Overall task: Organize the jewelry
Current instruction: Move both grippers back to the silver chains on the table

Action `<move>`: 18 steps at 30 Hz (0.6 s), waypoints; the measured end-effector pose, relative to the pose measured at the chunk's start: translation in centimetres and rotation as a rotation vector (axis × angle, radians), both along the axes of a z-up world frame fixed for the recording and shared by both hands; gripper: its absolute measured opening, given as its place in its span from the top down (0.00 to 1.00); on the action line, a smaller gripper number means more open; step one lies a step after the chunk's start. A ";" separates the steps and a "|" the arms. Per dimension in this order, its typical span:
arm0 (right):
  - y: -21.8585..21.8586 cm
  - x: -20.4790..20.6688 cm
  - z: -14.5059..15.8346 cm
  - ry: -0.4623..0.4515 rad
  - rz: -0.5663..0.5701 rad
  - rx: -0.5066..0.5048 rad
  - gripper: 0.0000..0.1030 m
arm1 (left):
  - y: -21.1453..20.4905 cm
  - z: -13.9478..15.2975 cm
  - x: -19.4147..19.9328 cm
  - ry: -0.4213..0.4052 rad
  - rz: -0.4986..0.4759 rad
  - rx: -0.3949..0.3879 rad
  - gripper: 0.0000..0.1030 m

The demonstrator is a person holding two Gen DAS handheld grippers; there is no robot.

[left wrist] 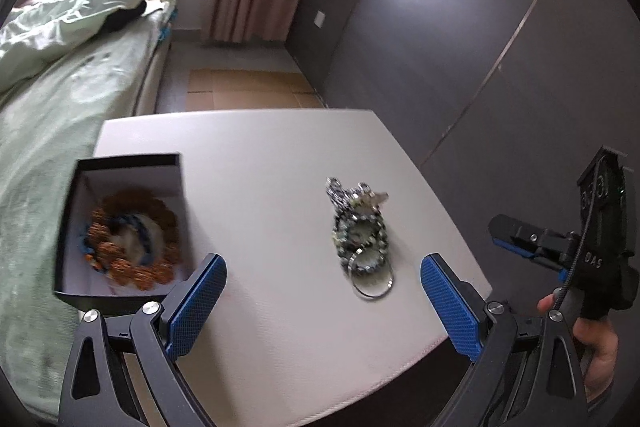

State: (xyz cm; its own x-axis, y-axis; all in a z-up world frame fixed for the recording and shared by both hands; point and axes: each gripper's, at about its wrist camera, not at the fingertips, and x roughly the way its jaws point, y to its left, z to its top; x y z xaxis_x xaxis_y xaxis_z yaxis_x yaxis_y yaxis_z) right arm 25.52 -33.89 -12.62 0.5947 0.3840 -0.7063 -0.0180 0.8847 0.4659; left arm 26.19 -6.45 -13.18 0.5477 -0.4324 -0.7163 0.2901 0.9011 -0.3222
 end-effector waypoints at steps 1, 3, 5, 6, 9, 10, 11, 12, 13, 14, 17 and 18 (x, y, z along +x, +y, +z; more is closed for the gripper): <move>-0.4 -0.2 -0.1 -0.002 -0.004 -0.002 0.06 | -0.6 -0.3 0.0 0.004 -0.006 0.006 0.05; -1.1 -0.6 -0.3 -0.005 -0.009 -0.004 0.06 | -1.7 -0.8 -0.1 0.011 -0.017 0.016 0.05; -1.7 -1.0 -0.4 -0.011 -0.012 -0.007 0.06 | -2.6 -1.3 0.0 0.020 -0.017 0.025 0.05; -2.0 -1.2 -0.5 -0.013 -0.014 -0.009 0.06 | -2.9 -1.6 0.0 0.025 -0.014 0.027 0.05; -2.9 -1.6 -0.7 -0.018 -0.023 -0.010 0.06 | -4.0 -2.4 0.0 0.043 0.011 0.035 0.05; -3.2 -1.7 -0.8 -0.020 -0.027 -0.011 0.06 | -4.5 -2.7 0.0 0.046 0.022 0.046 0.05; -3.6 -1.9 -0.9 -0.022 -0.033 -0.011 0.06 | -4.9 -3.0 0.1 0.047 0.030 0.056 0.05; -3.9 -2.1 -1.1 -0.022 -0.037 -0.009 0.06 | -5.4 -3.3 0.1 0.051 0.039 0.065 0.05; -4.2 -2.2 -1.2 -0.022 -0.041 -0.005 0.06 | -5.8 -3.5 0.2 0.055 0.048 0.071 0.05; -4.4 -2.3 -1.2 -0.022 -0.043 -0.002 0.06 | -6.1 -3.7 0.2 0.055 0.056 0.075 0.05; -5.3 -2.7 -1.6 -0.024 -0.057 0.005 0.06 | -7.7 -4.3 0.1 0.045 0.077 0.111 0.05; -5.5 -2.8 -1.7 -0.023 -0.061 0.008 0.06 | -8.0 -4.5 0.1 0.042 0.080 0.122 0.05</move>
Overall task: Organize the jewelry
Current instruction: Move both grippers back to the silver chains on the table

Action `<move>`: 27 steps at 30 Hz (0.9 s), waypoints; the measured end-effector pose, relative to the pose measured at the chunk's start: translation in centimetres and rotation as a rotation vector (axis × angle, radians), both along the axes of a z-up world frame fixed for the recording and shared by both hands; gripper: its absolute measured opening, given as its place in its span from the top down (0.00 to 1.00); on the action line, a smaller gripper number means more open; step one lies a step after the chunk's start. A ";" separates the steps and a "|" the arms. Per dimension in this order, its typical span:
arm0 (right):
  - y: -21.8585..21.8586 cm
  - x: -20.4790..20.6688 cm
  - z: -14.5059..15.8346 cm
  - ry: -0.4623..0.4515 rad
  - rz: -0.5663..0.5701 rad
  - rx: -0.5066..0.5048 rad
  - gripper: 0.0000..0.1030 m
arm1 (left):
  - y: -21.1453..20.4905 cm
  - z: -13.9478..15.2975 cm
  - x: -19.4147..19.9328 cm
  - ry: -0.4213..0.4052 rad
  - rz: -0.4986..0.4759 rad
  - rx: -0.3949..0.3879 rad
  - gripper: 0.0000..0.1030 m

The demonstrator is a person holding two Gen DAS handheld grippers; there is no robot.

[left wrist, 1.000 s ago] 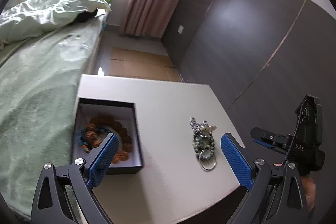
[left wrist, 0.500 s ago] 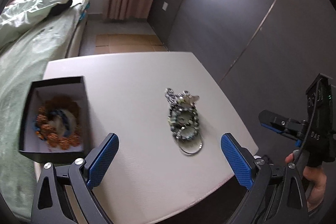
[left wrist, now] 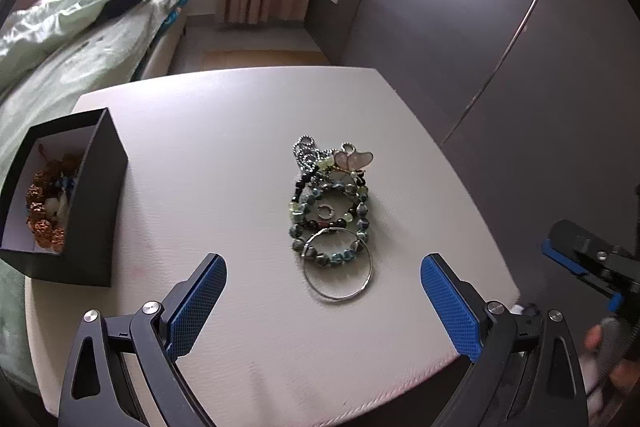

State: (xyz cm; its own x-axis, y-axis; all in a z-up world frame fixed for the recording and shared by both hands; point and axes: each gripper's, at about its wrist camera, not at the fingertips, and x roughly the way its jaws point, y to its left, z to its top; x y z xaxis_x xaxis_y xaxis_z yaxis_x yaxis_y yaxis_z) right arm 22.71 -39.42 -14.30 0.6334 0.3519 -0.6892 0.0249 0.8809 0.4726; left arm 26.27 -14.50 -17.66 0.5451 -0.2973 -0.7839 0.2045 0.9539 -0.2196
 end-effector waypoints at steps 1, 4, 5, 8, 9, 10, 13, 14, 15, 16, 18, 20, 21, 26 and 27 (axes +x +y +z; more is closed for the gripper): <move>-0.1 -0.1 -0.1 0.000 -0.002 0.003 0.06 | -0.5 -0.2 0.0 -0.001 0.002 0.014 0.05; -0.5 -0.3 -0.3 -0.002 -0.005 -0.001 0.06 | -1.9 -1.2 0.1 0.011 0.013 0.064 0.05; -0.5 -0.4 -0.3 -0.004 -0.005 -0.008 0.06 | -2.1 -1.4 0.2 0.017 0.018 0.072 0.05; -0.8 -0.6 -0.3 -0.016 -0.003 -0.014 0.06 | -2.7 -2.1 0.5 0.032 0.038 0.105 0.09; -1.0 -0.7 -0.3 -0.020 -0.003 -0.015 0.06 | -2.8 -2.2 0.5 0.033 0.046 0.120 0.10; -1.1 -0.8 -0.4 -0.023 -0.002 -0.013 0.07 | -3.1 -2.4 0.6 0.033 0.053 0.136 0.11; -1.3 -0.7 -0.6 -0.027 0.005 -0.001 0.07 | -3.6 -2.8 0.8 0.040 0.068 0.172 0.15; -1.3 -0.7 -0.6 -0.027 0.007 0.001 0.07 | -3.9 -3.0 0.9 0.040 0.074 0.187 0.18; -1.2 -0.6 -0.7 -0.026 0.012 0.006 0.07 | -4.1 -3.1 1.1 0.041 0.080 0.202 0.19; -1.1 -0.5 -0.8 -0.025 0.016 0.009 0.07 | -4.2 -3.3 1.2 0.042 0.087 0.217 0.20; -0.9 -0.5 -1.0 -0.022 0.024 0.014 0.07 | -4.4 -3.5 1.3 0.042 0.095 0.227 0.21; -0.8 -0.4 -1.2 -0.020 0.028 0.019 0.07 | -4.6 -3.5 1.2 0.036 0.095 0.235 0.24; -0.8 -0.4 -1.3 -0.019 0.028 0.020 0.07 | -4.6 -3.4 1.1 0.035 0.090 0.232 0.28; -1.0 -0.5 -1.4 -0.014 0.023 0.027 0.07 | -4.5 -3.0 1.1 0.048 0.060 0.222 0.49; -1.0 -0.4 -1.4 -0.013 0.023 0.026 0.07 | -4.2 -3.0 1.2 0.053 0.056 0.207 0.49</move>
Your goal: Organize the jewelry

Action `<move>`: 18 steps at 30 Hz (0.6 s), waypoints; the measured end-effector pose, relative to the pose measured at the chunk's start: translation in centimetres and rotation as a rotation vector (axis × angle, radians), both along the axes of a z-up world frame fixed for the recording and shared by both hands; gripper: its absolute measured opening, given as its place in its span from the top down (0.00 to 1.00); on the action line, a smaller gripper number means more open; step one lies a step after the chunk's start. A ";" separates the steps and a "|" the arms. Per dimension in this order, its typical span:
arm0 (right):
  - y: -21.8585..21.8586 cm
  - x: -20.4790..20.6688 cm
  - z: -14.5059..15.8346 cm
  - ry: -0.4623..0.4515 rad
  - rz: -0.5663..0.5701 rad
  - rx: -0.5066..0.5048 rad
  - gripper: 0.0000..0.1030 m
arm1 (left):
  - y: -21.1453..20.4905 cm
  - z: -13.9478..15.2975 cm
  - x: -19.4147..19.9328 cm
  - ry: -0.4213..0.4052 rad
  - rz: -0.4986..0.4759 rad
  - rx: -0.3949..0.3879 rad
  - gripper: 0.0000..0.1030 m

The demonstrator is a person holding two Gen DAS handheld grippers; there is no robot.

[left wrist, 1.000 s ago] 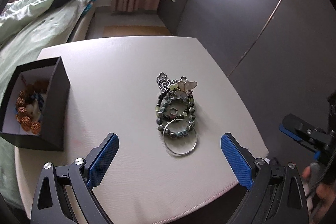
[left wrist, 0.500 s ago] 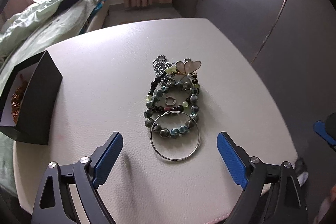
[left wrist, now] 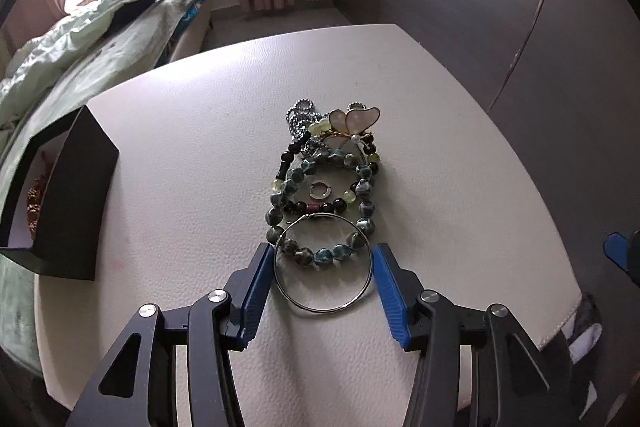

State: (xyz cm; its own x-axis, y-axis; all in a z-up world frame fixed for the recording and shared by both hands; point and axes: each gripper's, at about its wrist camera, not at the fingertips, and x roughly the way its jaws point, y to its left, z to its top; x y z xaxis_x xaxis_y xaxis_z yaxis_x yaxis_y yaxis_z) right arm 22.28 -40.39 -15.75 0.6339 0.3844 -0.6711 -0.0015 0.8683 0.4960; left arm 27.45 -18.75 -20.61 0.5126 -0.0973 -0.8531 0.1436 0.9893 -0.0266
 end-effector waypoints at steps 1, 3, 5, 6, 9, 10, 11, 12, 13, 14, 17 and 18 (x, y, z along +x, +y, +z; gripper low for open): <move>0.1 0.0 0.0 0.001 0.000 -0.001 0.07 | 0.3 0.1 0.0 0.004 -0.002 -0.015 0.49; 0.3 0.0 0.1 0.001 0.003 -0.002 0.07 | 0.9 0.4 -0.2 0.003 -0.003 -0.056 0.50; 0.7 0.1 0.1 0.000 0.008 -0.002 0.07 | 1.5 1.0 -0.4 -0.014 -0.003 -0.076 0.50; 0.8 0.1 0.1 0.000 0.011 -0.004 0.07 | 1.6 1.3 -0.5 -0.020 -0.004 -0.081 0.50; 1.3 0.2 0.2 -0.002 0.020 -0.006 0.07 | 2.7 2.1 -0.7 -0.033 -0.002 -0.120 0.50; 1.6 0.2 0.2 -0.003 0.024 -0.007 0.08 | 3.1 2.4 -0.7 -0.036 0.001 -0.132 0.49; 1.9 0.3 0.2 -0.003 0.028 -0.008 0.10 | 3.5 2.6 -0.7 -0.039 0.003 -0.145 0.49; 2.2 0.4 0.1 0.000 0.035 -0.010 0.15 | 3.9 2.8 -0.6 -0.043 0.008 -0.156 0.49; 2.6 0.6 0.1 0.005 0.043 -0.011 0.19 | 4.4 3.0 -0.6 -0.048 0.013 -0.163 0.49; 3.0 0.8 0.0 0.008 0.051 -0.014 0.20 | 4.7 3.2 -0.6 -0.052 0.017 -0.167 0.49; 4.2 1.2 0.0 0.009 0.076 -0.026 0.24 | 6.1 3.8 -0.6 -0.064 0.031 -0.188 0.50; 4.5 1.3 -0.1 0.011 0.086 -0.025 0.27 | 6.6 4.0 -0.6 -0.067 0.037 -0.196 0.50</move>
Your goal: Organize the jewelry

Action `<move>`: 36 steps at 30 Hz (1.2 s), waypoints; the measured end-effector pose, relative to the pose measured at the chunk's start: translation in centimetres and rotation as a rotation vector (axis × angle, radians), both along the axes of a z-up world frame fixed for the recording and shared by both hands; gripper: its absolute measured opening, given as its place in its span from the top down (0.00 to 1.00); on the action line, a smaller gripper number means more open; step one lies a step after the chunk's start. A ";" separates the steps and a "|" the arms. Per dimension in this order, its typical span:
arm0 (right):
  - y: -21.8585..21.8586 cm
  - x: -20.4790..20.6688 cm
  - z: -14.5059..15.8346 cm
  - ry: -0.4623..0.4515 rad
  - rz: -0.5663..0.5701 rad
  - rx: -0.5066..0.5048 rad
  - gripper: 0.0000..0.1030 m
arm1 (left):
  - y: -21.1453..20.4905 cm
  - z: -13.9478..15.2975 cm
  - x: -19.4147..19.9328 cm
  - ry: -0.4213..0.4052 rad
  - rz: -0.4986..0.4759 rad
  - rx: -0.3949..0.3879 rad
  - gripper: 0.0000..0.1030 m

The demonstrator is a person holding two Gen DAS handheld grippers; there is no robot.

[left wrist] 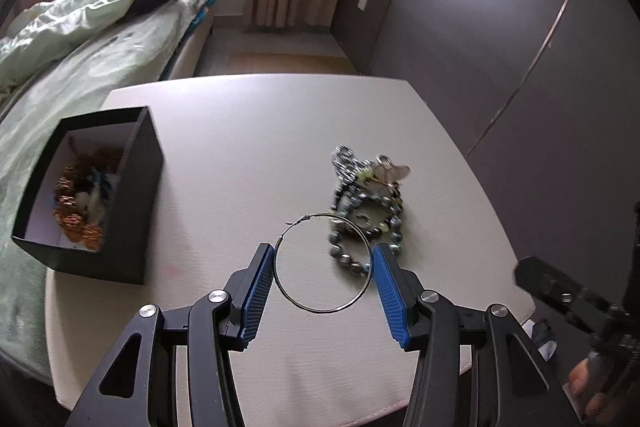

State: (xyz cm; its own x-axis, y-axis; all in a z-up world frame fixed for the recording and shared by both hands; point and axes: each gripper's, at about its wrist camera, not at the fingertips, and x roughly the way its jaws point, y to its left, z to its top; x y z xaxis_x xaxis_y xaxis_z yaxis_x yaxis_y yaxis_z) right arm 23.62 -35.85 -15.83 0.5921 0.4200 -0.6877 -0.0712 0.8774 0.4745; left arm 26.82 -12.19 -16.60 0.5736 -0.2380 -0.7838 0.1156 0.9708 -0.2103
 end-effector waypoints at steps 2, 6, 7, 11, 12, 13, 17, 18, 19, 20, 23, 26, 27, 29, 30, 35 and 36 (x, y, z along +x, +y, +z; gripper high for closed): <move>0.6 0.4 -0.2 0.006 0.014 0.000 0.30 | 0.8 0.3 -0.1 -0.004 0.009 -0.014 0.50; 2.2 1.6 -0.8 0.027 0.045 -0.005 0.36 | 2.3 1.0 0.0 -0.014 0.017 -0.028 0.50; 2.7 2.0 -1.0 0.033 0.054 -0.008 0.37 | 2.7 1.1 0.0 -0.017 0.019 -0.033 0.49; 4.1 3.3 -1.7 0.055 0.073 -0.022 0.38 | 4.4 1.6 -0.2 -0.028 0.025 -0.049 0.49; 4.4 3.7 -1.9 0.060 0.075 -0.025 0.38 | 4.7 1.8 -0.3 -0.030 0.026 -0.053 0.50; 4.6 4.0 -1.9 0.063 0.076 -0.029 0.39 | 5.0 1.9 -0.3 -0.033 0.027 -0.058 0.50; 5.8 5.4 -2.4 0.080 0.090 -0.047 0.40 | 6.8 2.5 -0.3 -0.046 0.036 -0.074 0.50; 6.0 5.7 -2.6 0.084 0.093 -0.054 0.41 | 7.1 2.7 -0.4 -0.048 0.039 -0.077 0.50; 6.3 6.1 -2.8 0.091 0.097 -0.061 0.42 | 7.7 2.9 -0.4 -0.052 0.043 -0.083 0.50; 6.5 6.4 -2.9 0.096 0.099 -0.063 0.42 | 8.1 3.1 -0.4 -0.054 0.047 -0.087 0.50; 7.1 7.2 -3.5 0.115 0.097 -0.084 0.48 | 9.6 3.8 0.0 -0.062 0.058 -0.100 0.49; 7.4 7.9 -3.9 0.147 0.118 -0.077 0.85 | 11.0 4.2 0.6 -0.062 0.056 -0.108 0.49; 7.5 8.1 -4.1 0.161 0.122 -0.072 0.88 | 11.4 4.4 0.8 -0.063 0.058 -0.112 0.49; 7.5 7.9 -3.8 0.152 0.120 -0.068 0.88 | 12.4 4.7 1.1 -0.069 0.067 -0.119 0.49; 7.5 7.8 -3.5 0.141 0.121 -0.070 0.88 | 12.8 4.7 1.1 -0.069 0.070 -0.121 0.49; 8.3 7.1 -1.4 0.092 0.142 -0.054 0.88 | 14.4 4.7 1.6 -0.060 0.091 -0.142 0.49; 8.5 7.0 -0.9 0.083 0.147 -0.051 0.89 | 14.7 4.7 1.7 -0.058 0.091 -0.145 0.49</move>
State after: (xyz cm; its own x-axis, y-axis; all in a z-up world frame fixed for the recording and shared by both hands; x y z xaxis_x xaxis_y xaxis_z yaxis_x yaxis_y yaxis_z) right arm 30.59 -27.37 -16.74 0.4675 0.4611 -0.7542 -0.1631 0.8835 0.4391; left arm 28.56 2.47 -11.87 0.6410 -0.2910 -0.7103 0.0443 0.9378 -0.3442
